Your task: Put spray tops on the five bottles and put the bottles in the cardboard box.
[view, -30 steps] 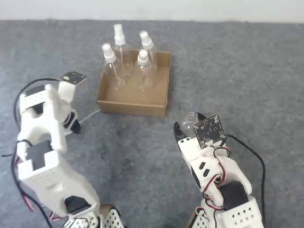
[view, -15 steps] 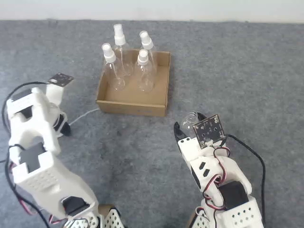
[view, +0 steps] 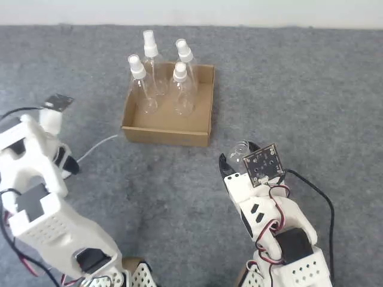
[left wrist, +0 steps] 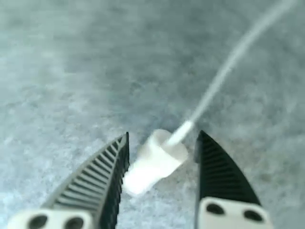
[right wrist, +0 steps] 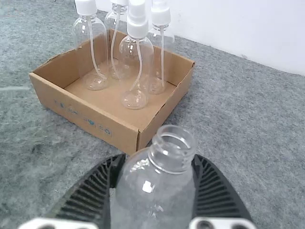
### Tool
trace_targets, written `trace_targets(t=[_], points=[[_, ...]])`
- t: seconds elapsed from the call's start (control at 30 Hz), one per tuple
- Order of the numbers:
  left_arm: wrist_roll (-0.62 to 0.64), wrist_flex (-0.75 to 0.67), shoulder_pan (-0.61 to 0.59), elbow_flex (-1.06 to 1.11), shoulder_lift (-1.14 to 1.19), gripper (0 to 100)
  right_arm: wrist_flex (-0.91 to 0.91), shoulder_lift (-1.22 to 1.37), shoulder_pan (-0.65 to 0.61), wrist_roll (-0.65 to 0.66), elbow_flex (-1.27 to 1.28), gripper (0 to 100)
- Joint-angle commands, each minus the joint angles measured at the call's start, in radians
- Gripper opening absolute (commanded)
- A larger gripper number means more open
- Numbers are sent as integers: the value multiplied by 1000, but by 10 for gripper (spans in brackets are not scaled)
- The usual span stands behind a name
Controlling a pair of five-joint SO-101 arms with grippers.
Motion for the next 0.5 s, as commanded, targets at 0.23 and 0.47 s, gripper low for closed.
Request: trace_targets(t=[0.23,0.47], points=[[519,120,2,-162,-94,221,-28,-25,16,0,-9,91],[844,379,-3,-263,-94,221,-28,-25,16,0,-9,91]])
